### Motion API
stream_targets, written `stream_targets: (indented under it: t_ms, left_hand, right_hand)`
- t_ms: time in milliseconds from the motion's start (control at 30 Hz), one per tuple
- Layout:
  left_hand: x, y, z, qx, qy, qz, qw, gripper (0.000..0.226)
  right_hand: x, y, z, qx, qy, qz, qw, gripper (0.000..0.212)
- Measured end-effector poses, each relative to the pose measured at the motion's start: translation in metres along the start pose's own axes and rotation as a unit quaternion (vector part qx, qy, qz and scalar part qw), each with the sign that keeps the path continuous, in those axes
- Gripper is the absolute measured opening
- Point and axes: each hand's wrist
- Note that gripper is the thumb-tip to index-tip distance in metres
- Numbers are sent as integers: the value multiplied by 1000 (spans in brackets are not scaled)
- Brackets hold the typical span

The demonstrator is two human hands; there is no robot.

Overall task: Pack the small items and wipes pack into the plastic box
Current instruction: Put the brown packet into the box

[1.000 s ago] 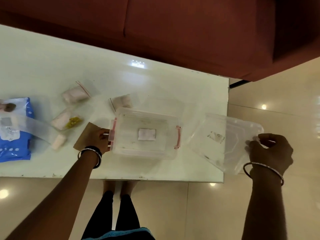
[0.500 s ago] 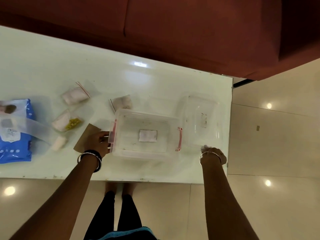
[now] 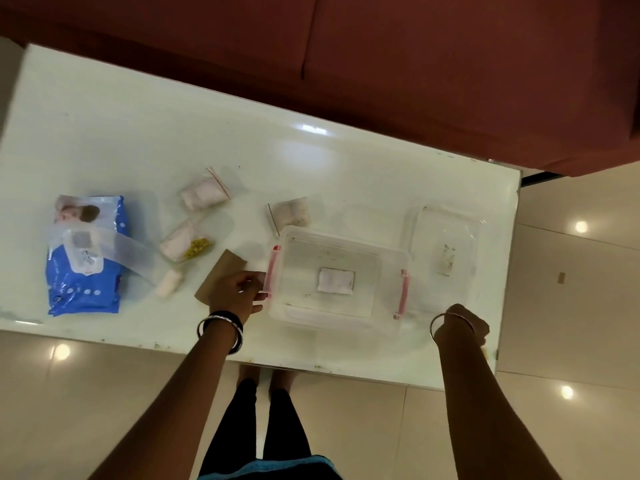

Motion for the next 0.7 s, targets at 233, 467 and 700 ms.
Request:
stream_targets:
  t_ms: [233,467,700]
  left_hand:
    - [-29,5,4,45,18,-123,991,11]
    - [-52,-1,7,78,-10,-166,983,9]
    - [-57,-2,14,123,-68,-207,968,14]
  right_hand:
    - [46,89,61,-452,8,-51,890,25]
    - [129,156,130,-661,158,239,693,22]
    - [190,146,168,-589,410,369,591,62]
Point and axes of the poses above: each hand's wrist, its own y-axis away from the middle knuckle, its own x-axis out of the palm, z = x × y, and after that the axes turned 14 degrees about -x, right-handed
